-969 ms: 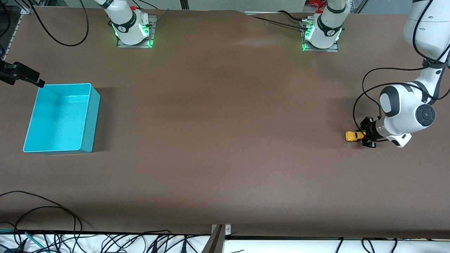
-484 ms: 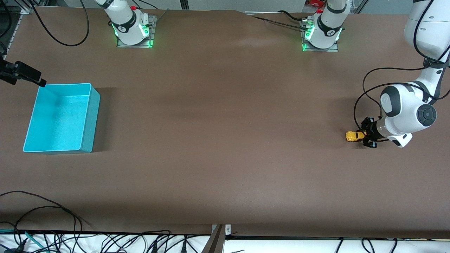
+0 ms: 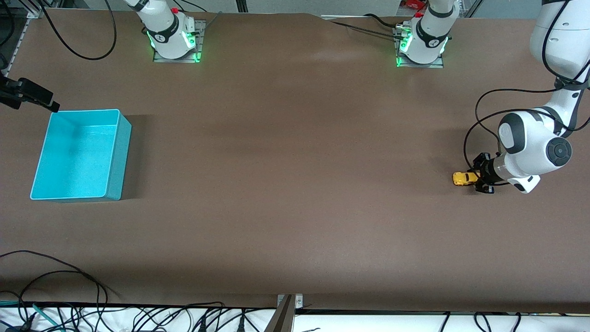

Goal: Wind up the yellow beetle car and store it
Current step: 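Open the left gripper to release the car toward the cyan bin, then raise the left gripper away while the car rolls past the bin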

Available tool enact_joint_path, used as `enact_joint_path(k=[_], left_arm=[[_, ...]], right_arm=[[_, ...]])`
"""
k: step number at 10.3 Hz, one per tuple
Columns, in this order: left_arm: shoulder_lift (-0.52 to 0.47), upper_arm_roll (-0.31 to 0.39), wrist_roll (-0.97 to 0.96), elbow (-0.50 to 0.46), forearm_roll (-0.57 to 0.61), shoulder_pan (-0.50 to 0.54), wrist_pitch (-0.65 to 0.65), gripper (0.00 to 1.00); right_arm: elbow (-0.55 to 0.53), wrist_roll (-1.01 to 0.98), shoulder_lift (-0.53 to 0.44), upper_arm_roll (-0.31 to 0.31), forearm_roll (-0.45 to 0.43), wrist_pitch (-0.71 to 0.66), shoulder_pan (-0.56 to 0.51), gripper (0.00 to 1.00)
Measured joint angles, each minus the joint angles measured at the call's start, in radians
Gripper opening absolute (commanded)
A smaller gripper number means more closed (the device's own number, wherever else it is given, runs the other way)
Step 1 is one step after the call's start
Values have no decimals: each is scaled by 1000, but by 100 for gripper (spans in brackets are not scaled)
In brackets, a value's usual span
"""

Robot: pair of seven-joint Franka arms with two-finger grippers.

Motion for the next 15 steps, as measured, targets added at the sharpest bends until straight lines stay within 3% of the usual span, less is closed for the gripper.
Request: enact_joint_path(k=[15], left_arm=[[-8, -37, 31, 80, 13, -8, -2, 84]], right_arm=[[-1, 0, 2, 0, 0, -18, 0, 100]])
